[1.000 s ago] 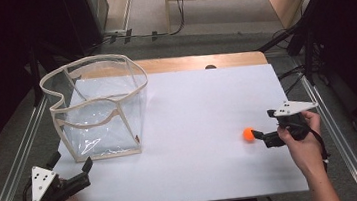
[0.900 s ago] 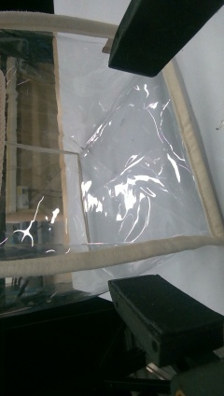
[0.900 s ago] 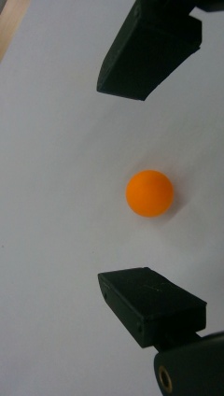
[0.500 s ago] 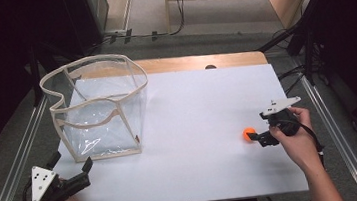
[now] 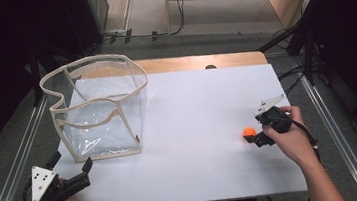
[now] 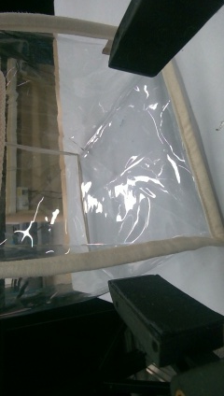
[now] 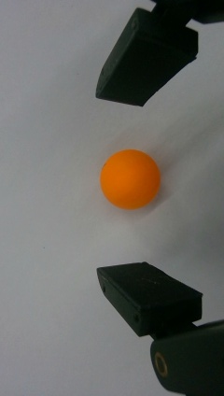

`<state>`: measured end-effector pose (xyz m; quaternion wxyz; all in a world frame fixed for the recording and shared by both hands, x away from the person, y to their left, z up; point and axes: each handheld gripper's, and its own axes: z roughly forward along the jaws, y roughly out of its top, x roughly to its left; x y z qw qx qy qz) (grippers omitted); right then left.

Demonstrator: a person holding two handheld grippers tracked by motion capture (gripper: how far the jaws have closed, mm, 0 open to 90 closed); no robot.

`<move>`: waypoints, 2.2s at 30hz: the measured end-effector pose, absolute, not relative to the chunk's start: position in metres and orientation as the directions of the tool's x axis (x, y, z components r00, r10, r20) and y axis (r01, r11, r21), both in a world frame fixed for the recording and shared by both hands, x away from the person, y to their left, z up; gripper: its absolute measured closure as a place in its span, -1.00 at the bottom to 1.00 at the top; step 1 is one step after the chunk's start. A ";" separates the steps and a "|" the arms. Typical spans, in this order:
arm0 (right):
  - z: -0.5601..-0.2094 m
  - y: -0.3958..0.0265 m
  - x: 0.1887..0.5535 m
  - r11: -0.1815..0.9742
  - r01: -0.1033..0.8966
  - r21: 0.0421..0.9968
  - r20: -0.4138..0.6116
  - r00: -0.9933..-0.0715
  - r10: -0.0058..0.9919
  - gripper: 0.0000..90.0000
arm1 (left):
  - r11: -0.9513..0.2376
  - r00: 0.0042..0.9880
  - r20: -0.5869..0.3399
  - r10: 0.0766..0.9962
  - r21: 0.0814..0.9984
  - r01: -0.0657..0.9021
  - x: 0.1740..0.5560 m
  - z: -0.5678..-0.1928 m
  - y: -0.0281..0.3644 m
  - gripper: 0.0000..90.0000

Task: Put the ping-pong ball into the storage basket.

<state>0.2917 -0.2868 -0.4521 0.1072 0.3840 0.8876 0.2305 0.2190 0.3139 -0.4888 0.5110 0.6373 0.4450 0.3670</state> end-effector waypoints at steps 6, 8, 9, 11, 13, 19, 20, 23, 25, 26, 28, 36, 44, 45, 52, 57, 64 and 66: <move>-0.457 -0.285 0.299 0.623 0.651 0.434 -0.002 -0.690 0.723 -0.72 | -0.081 0.334 0.013 0.942 0.978 0.192 0.219 -0.489 0.314 -1.00; -0.459 -0.286 0.301 0.625 0.661 0.415 0.004 -0.688 0.725 -0.72 | -0.082 0.335 0.014 0.942 0.978 0.191 0.219 -0.489 0.314 -1.00; -0.460 -0.286 0.302 0.627 0.664 0.409 0.006 -0.688 0.725 -0.71 | -0.082 0.335 0.013 0.942 0.978 0.192 0.219 -0.489 0.314 -1.00; -0.463 -0.287 0.304 0.629 0.671 0.392 0.015 -0.688 0.725 -0.68 | -0.083 0.335 0.014 0.942 0.978 0.192 0.219 -0.489 0.314 -1.00; -0.465 -0.287 0.305 0.634 0.675 0.377 0.018 -0.690 0.724 -0.65 | -0.083 0.335 0.014 0.942 0.978 0.192 0.219 -0.489 0.314 -1.00; -0.470 -0.288 0.310 0.636 0.682 0.360 0.033 -0.691 0.722 -0.59 | -0.079 0.333 0.011 0.943 0.978 0.193 0.219 -0.489 0.314 -1.00; -0.470 -0.287 0.311 0.636 0.686 0.353 0.037 -0.690 0.723 -0.57 | -0.079 0.334 0.010 0.943 0.978 0.193 0.219 -0.489 0.314 -1.00; -0.473 -0.286 0.313 0.648 0.682 0.338 0.037 -0.698 0.715 -0.53 | -0.079 0.332 0.010 0.943 0.978 0.193 0.219 -0.489 0.314 -1.00; -0.474 -0.285 0.314 0.654 0.680 0.330 0.040 -0.703 0.710 -0.49 | -0.077 0.328 0.010 0.945 0.978 0.192 0.219 -0.489 0.314 -1.00; -0.475 -0.283 0.315 0.660 0.677 0.324 0.035 -0.706 0.707 -0.47 | -0.077 0.329 0.010 0.944 0.978 0.192 0.219 -0.489 0.314 -1.00; -0.477 -0.282 0.316 0.668 0.673 0.318 0.035 -0.712 0.701 -0.43 | -0.078 0.330 0.010 0.944 0.978 0.192 0.219 -0.489 0.314 -1.00; -0.484 -0.275 0.319 0.689 0.667 0.283 0.041 -0.727 0.686 -0.22 | -0.078 0.330 0.010 0.944 0.978 0.193 0.219 -0.489 0.314 -1.00; -0.486 -0.274 0.319 0.701 0.661 0.266 0.033 -0.733 0.679 0.05 | -0.080 0.331 0.012 0.944 0.978 0.192 0.219 -0.489 0.314 -1.00; -0.485 -0.273 0.319 0.701 0.662 0.265 0.033 -0.733 0.679 0.05 | -0.080 0.331 0.012 0.944 0.978 0.191 0.219 -0.489 0.314 -1.00; -0.482 -0.271 0.322 0.707 0.656 0.266 0.030 -0.738 0.674 0.06 | -0.083 0.331 0.015 0.943 0.978 0.191 0.219 -0.489 0.314 -1.00; -0.477 -0.267 0.325 0.705 0.653 0.278 0.035 -0.740 0.672 0.06 | -0.083 0.333 0.015 0.943 0.978 0.191 0.219 -0.489 0.314 -1.00; -0.473 -0.260 0.330 0.705 0.643 0.299 0.047 -0.748 0.662 0.06 | -0.081 0.331 0.013 0.944 0.978 0.190 0.219 -0.489 0.314 -1.00; -0.471 -0.257 0.331 0.703 0.643 0.304 0.056 -0.749 0.661 0.05 | -0.081 0.331 0.014 0.943 0.978 0.190 0.219 -0.489 0.314 -1.00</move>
